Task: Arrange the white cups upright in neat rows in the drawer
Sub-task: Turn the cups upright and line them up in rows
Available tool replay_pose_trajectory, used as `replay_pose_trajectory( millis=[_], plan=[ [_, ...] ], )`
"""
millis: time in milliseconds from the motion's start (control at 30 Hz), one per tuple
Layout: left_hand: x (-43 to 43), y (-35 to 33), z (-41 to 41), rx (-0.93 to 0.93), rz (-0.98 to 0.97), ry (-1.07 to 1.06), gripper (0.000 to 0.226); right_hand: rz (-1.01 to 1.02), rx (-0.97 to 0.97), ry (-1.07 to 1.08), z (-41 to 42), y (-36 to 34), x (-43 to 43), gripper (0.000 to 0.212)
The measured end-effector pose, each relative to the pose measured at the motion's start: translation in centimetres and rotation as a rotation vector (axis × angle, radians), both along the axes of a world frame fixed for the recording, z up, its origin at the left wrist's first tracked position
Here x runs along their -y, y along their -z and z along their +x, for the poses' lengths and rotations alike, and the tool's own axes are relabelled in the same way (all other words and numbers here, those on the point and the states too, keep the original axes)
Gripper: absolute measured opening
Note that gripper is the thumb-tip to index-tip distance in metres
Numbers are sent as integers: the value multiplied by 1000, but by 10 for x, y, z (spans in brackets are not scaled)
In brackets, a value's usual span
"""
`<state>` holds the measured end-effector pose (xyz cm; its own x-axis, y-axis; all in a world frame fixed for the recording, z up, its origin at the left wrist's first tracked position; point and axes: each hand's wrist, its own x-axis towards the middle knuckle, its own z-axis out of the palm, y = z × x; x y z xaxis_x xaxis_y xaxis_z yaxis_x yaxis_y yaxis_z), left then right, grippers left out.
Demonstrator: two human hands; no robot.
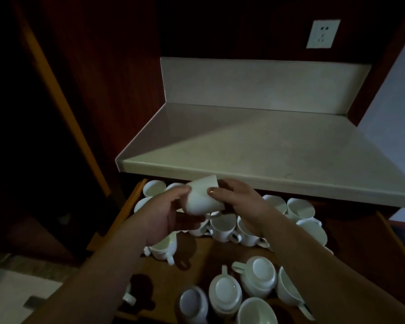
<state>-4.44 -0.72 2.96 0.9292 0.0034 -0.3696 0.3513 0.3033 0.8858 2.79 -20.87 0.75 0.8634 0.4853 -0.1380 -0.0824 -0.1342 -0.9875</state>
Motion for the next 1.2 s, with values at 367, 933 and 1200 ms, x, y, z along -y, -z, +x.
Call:
replay_pose_trajectory(
  millis=[367, 933, 1200],
  plan=[
    [-20, 53, 19, 361, 1087, 622, 102, -739, 207, -159, -25, 16, -41, 28],
    [-18, 101, 20, 598, 1641, 893, 82, -1209, 42, -426, -34, 82, -31, 19],
    [-23, 103, 28, 656, 1720, 877, 77, -1055, -71, -232, -11, 85, -14, 17]
  ],
)
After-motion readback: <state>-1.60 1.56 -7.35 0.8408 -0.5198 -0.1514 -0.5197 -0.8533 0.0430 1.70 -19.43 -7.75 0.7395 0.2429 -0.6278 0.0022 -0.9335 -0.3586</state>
